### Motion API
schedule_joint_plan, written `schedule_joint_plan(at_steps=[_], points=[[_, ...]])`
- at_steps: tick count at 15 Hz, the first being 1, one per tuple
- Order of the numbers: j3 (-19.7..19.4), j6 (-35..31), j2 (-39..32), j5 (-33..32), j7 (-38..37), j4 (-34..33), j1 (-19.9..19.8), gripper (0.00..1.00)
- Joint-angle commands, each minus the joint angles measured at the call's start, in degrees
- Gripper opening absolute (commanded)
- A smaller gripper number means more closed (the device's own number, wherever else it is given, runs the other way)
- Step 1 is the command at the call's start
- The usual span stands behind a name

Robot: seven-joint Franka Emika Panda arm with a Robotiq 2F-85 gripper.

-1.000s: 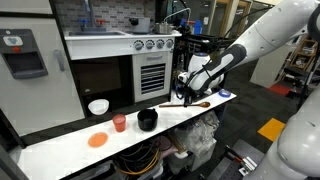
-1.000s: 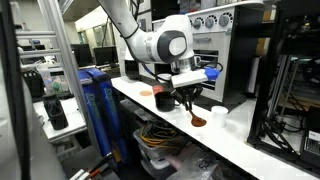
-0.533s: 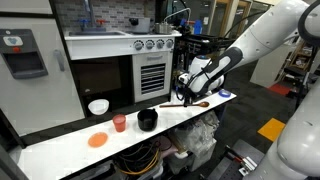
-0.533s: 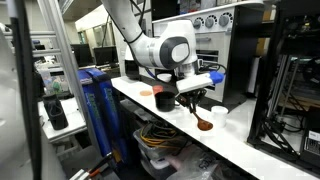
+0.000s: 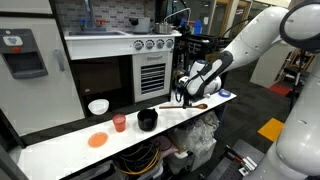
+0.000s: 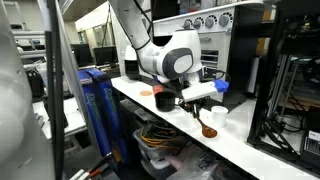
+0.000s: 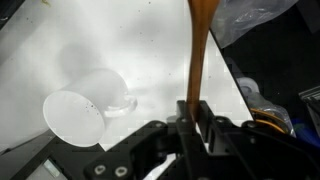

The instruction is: Take the white mug and pour its contents into the black bowl, then use the wooden spoon to stir the contents in the black bowl

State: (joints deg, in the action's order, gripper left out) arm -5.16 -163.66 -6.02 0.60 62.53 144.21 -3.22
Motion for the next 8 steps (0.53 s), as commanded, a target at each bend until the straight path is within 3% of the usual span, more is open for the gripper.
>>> schedule_joint_plan(at_steps=[1, 8], points=[[2.9, -2.9, -3.5, 2.5, 4.3, -2.3, -2.9, 0.03], [7.3, -5.8, -7.0, 3.5, 7.7, -3.9, -6.5, 0.03]])
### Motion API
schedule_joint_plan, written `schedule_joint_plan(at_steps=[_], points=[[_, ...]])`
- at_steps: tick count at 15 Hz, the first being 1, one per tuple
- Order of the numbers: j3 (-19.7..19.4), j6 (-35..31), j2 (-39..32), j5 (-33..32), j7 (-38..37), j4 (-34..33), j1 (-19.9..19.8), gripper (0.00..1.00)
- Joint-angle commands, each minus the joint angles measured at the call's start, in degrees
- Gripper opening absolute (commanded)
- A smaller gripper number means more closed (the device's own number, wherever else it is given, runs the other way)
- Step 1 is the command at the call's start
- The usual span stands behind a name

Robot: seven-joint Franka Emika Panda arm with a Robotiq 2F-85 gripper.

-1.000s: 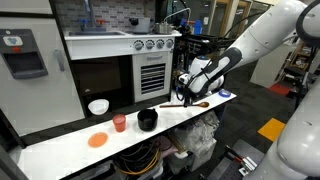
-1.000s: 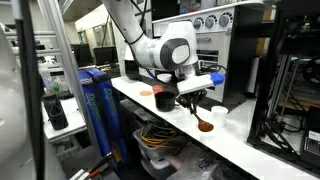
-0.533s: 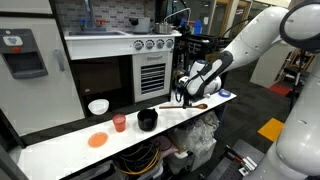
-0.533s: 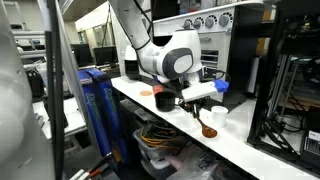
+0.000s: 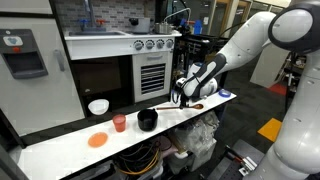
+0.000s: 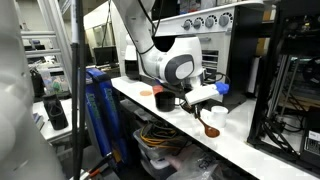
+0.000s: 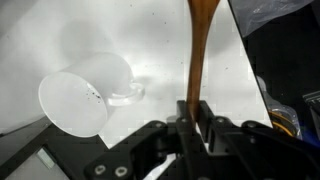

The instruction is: Take the white mug and pour its contents into the black bowl, then use the wooden spoon to stir the contents in the black bowl

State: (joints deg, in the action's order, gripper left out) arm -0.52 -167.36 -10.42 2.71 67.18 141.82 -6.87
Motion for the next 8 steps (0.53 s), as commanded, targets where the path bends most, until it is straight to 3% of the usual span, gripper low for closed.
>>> schedule_joint_plan(at_steps=[1, 8], points=[[3.2, -2.3, -3.1, 1.3, 3.2, -1.7, -3.4, 0.03], [6.7, -4.1, -6.2, 0.3, 3.5, -2.4, -7.0, 0.03]])
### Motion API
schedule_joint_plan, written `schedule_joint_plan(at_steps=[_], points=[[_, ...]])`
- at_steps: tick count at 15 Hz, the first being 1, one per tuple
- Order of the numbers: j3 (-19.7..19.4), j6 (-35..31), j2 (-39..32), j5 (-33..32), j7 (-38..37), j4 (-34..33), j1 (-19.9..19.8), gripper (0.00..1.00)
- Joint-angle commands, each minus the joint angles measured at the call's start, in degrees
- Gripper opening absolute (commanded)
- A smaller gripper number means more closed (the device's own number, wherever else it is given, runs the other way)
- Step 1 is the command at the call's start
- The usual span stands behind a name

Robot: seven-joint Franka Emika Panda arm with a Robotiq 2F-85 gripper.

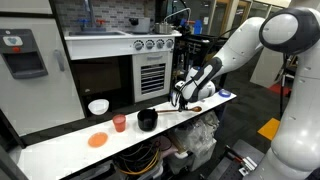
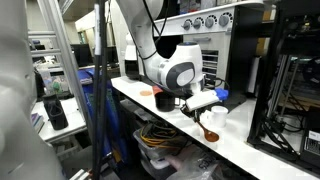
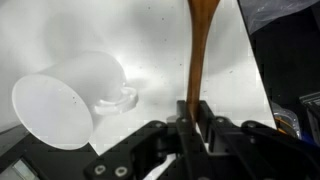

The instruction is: Take the white mug and pour its contents into the black bowl, then use the wooden spoon to stir the contents in the black bowl

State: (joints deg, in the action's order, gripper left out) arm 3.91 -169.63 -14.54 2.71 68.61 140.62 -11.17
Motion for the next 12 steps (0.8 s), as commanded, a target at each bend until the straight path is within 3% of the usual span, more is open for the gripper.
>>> schedule_joint_plan(at_steps=[1, 12], points=[[2.6, -2.1, -2.5, 0.1, 2.0, -1.2, -3.1, 0.03], [5.8, -5.0, -5.9, -2.0, 1.6, -2.0, -7.2, 0.03]])
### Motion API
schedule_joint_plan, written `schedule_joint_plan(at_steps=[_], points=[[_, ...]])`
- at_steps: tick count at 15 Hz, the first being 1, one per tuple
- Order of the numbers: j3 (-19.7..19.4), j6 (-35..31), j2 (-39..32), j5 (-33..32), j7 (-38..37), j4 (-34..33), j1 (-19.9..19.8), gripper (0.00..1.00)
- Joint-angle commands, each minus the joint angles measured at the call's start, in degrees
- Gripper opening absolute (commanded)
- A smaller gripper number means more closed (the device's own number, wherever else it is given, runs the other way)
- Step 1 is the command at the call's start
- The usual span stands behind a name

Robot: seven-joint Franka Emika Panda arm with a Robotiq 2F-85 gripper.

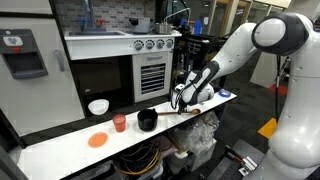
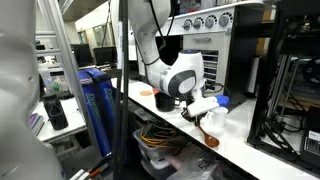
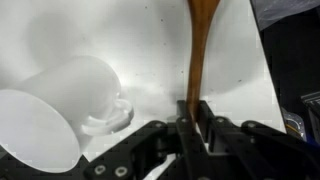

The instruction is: Take the white mug and pour its contents into the black bowl, then use the wooden spoon to stir the contents in the black bowl

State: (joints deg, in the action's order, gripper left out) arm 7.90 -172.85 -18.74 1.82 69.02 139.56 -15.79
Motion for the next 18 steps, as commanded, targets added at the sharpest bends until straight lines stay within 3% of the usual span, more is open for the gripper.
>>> schedule_joint_plan(at_steps=[1, 17, 18], points=[[2.0, -1.9, -2.0, -1.4, 1.1, -1.0, -2.9, 0.03], [2.0, -1.5, -2.2, -3.5, 0.1, -1.1, -3.3, 0.03], [1.9, -1.6, -2.2, -3.6, 0.1, -1.1, -3.2, 0.39]])
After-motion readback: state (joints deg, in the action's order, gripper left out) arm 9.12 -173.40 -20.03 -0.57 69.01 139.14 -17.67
